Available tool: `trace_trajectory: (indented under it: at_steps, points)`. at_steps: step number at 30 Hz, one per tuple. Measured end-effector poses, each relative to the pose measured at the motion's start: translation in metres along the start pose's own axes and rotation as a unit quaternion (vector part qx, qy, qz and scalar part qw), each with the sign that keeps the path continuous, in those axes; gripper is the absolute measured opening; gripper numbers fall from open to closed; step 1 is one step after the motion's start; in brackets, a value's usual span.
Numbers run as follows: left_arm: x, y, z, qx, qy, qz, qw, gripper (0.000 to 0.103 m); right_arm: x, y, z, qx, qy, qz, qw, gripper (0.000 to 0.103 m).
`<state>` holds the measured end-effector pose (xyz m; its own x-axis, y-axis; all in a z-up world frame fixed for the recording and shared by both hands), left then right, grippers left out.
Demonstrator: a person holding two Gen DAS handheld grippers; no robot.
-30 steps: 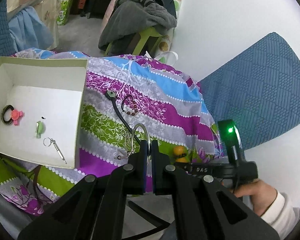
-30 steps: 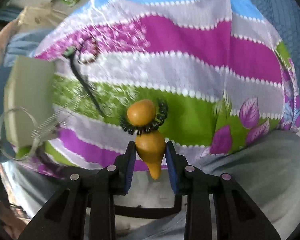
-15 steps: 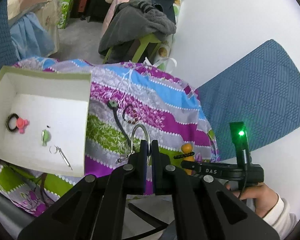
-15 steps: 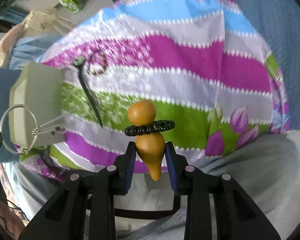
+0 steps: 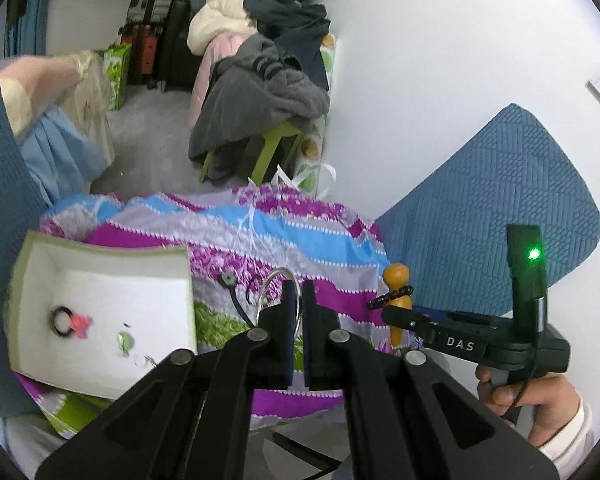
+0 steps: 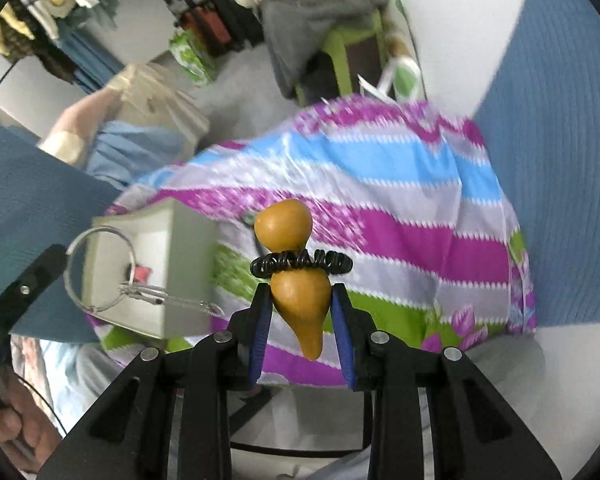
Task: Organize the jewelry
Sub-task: 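Lower the gourd pendant into the box and open the right tool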
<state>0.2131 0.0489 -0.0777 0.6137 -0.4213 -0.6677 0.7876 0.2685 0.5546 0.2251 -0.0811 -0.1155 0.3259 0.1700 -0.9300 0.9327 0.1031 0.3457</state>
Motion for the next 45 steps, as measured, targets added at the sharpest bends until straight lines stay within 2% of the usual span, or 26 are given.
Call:
trace_trajectory:
  at_steps: [8,14,20,27,36,43,44,45]
  points:
    - [-0.051,0.037,-0.001,0.032,0.02,0.046,0.9982,0.0,-0.031,0.025,-0.056,-0.033,0.018,0.039,0.999,0.027]
    - [-0.07,0.036,-0.022,0.034,0.04,0.056,0.9971,0.0,-0.029,0.028,-0.1,-0.065,0.028,0.042,0.997,0.027]
    - [-0.079,0.017,-0.068,0.007,0.073,0.049,0.9961,0.0,0.003,0.015,-0.148,-0.096,0.049,0.021,0.994,0.027]
    - [-0.073,-0.02,-0.118,-0.025,0.105,0.021,0.9939,0.0,0.066,-0.014,-0.195,-0.124,0.062,-0.019,0.99,0.027]
    - [-0.062,-0.054,-0.156,-0.063,0.113,-0.003,0.9916,0.0,0.134,-0.047,-0.207,-0.148,0.04,-0.072,0.986,0.028]
    - [-0.059,-0.06,-0.161,-0.079,0.111,-0.007,0.9907,0.0,0.138,-0.049,-0.207,-0.149,0.042,-0.075,0.985,0.028]
    - [-0.058,-0.06,-0.161,-0.079,0.111,-0.007,0.9907,0.0,0.134,-0.048,-0.208,-0.151,0.045,-0.071,0.985,0.029]
    - [-0.058,-0.059,-0.159,-0.077,0.111,-0.008,0.9908,0.0,0.13,-0.047,-0.209,-0.153,0.047,-0.069,0.985,0.034]
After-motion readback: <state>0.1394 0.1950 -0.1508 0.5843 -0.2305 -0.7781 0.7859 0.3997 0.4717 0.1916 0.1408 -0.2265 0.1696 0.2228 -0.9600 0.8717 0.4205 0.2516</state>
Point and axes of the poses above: each gripper's, at about its wrist camera, not at the fingertips, and x roughly the way its jaws point, z to its right, y to its top, the point moved 3 cm from there along x, roughly the way its jaws point, and after that the axes turned 5 degrees about -y, right-handed, at the moved point
